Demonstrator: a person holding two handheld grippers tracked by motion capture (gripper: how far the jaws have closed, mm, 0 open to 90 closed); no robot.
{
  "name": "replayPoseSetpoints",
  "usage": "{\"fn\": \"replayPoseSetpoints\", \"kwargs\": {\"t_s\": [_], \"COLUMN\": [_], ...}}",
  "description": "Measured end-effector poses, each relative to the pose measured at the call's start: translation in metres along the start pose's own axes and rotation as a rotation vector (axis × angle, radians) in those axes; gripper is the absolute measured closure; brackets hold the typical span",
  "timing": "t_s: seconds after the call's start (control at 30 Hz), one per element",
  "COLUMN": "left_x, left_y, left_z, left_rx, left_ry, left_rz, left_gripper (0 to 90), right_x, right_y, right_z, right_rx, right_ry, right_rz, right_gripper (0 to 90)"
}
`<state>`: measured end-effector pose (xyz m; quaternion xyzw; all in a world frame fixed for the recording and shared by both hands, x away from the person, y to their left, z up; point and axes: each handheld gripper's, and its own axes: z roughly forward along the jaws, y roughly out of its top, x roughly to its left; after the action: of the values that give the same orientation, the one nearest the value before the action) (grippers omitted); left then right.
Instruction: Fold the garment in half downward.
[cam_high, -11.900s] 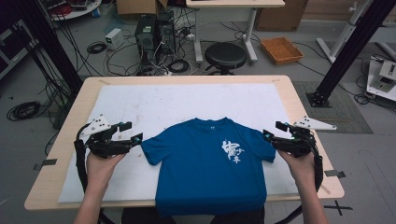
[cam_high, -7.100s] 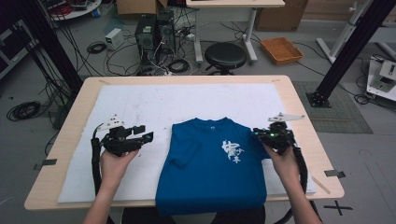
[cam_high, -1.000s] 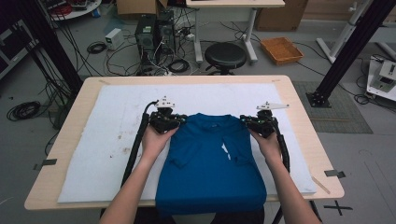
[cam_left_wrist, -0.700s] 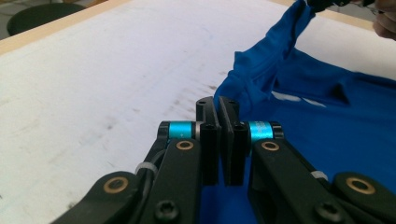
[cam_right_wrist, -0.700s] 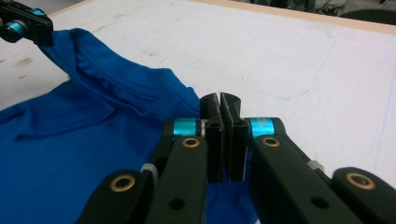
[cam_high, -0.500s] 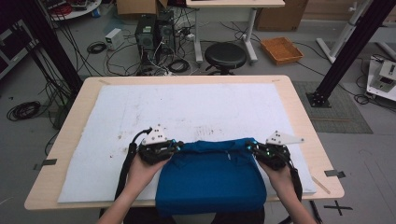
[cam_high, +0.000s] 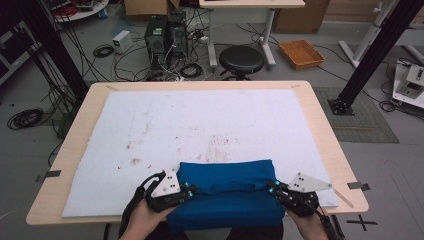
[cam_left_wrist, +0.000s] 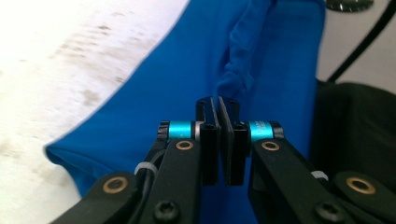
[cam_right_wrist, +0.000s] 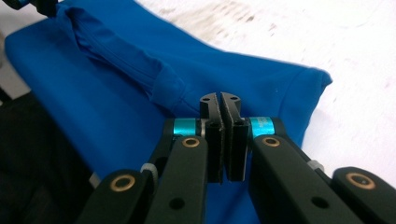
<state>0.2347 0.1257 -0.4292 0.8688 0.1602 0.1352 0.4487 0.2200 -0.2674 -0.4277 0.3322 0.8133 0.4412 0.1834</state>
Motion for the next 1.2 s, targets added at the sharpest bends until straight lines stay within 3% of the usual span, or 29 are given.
{"fn": "replayPoseSetpoints", "kwargs": {"t_s": [0.17,0.27,0.4,0.5,0.6,0.7,0.8,0.9,0.97,1.1,1.2], "left_x": [-0.012,-0.016,-0.017,-0.003,0.021,0.047,0.067,0.076,0.077,0.078,0.079], "left_y": [-0.003,-0.005,-0.004,0.0,0.004,0.003,-0.001,-0.007,-0.012,-0.017,-0.017], "left_z": [-0.001,-0.001,-0.004,-0.007,-0.006,0.0,0.007,0.015,0.018,0.015,0.012], "left_rx": [0.031,0.056,0.042,-0.011,-0.046,-0.054,-0.041,0.016,0.04,0.044,0.011], "left_ry": [-0.013,-0.012,0.011,0.066,0.135,0.178,0.174,0.18,0.182,0.195,0.204], "left_rz": [0.032,0.052,0.023,-0.034,-0.122,-0.225,-0.321,-0.347,-0.366,-0.397,-0.422], "left_gripper": [85.5,78.7,62.7,56.0,51.9,50.5,50.3,50.3,50.5,50.6,50.1], "right_x": [0.014,0.02,0.021,0.011,-0.008,-0.03,-0.045,-0.051,-0.053,-0.059,-0.065], "right_y": [-0.009,-0.013,-0.015,-0.009,0.004,0.019,0.024,0.021,0.017,0.01,0.012], "right_z": [-0.007,-0.012,-0.021,-0.023,-0.016,0.002,0.024,0.039,0.042,0.037,0.032], "right_rx": [0.039,0.052,0.049,0.01,-0.045,-0.042,0.003,0.066,0.083,0.075,0.036], "right_ry": [0.006,0.003,0.003,-0.035,-0.074,-0.097,-0.092,-0.087,-0.1,-0.107,-0.12], "right_rz": [-0.026,-0.048,-0.041,-0.011,0.065,0.143,0.188,0.187,0.179,0.212,0.26], "right_gripper": [88.2,85.5,77.5,69.2,62.8,56.3,56.0,68.1,71.2,64.2,56.3]}}
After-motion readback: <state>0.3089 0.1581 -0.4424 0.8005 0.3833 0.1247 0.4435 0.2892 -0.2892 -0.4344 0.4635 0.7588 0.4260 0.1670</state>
